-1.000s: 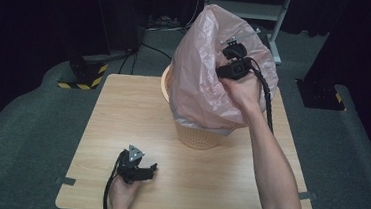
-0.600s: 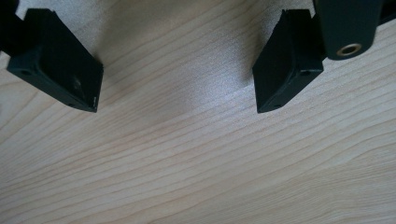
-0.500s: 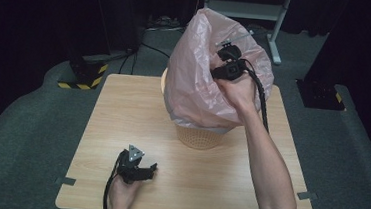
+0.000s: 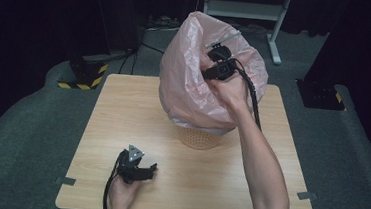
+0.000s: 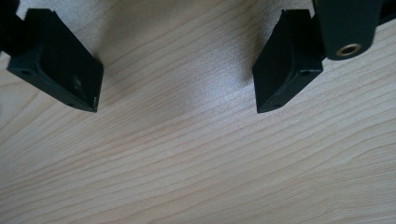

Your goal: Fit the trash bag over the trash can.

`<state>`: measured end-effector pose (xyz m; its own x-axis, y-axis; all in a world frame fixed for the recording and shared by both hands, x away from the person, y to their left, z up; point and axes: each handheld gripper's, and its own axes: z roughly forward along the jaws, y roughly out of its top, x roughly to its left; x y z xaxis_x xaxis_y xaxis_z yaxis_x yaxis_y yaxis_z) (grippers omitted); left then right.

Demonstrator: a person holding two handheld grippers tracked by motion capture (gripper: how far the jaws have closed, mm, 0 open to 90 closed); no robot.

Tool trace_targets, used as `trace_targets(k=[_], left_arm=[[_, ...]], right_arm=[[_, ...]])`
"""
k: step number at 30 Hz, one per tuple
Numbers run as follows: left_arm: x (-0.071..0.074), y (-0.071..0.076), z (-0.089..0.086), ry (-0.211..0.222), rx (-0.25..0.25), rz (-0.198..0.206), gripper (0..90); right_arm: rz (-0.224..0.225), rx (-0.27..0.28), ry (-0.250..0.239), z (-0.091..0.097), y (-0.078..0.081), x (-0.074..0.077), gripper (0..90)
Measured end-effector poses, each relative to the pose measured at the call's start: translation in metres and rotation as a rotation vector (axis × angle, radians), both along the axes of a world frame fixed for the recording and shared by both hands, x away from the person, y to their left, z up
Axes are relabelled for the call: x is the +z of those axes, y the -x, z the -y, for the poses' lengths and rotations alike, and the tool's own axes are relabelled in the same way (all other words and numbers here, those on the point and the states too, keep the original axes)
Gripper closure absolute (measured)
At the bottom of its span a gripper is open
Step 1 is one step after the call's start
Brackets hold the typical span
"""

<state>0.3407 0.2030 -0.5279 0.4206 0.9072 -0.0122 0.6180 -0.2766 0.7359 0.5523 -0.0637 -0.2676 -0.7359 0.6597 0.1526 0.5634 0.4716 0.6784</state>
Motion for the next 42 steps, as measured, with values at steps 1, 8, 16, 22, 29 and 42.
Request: trace_targets(k=[1, 8, 16, 22, 29, 42], left_arm=[[0.0, 0.0, 0.0, 0.0, 0.0, 0.0, 16.2], [0.0, 0.0, 0.0, 0.0, 0.0, 0.0, 16.2], [0.0, 0.0, 0.0, 0.0, 0.0, 0.0, 16.2], [0.0, -0.001, -0.002, 0.02, 0.013, -0.001, 17.5], [0.0, -0.001, -0.002, 0.019, 0.012, -0.001, 17.5], [0.0, -0.001, -0.001, -0.002, 0.009, 0.002, 17.6]], right_arm=[[-0.003, -0.001, 0.003, 0.0, -0.001, -0.001, 89.2], [-0.018, -0.007, 0.037, -0.002, -0.002, -0.005, 89.0], [-0.019, -0.015, 0.03, 0.001, -0.003, -0.005, 87.1], [-0.013, -0.031, 0.021, 0.004, -0.003, -0.004, 79.7], [0.009, -0.059, 0.044, 0.008, 0.001, 0.001, 71.5], [-0.004, -0.032, 0.072, 0.001, -0.006, 0.0, 87.8]])
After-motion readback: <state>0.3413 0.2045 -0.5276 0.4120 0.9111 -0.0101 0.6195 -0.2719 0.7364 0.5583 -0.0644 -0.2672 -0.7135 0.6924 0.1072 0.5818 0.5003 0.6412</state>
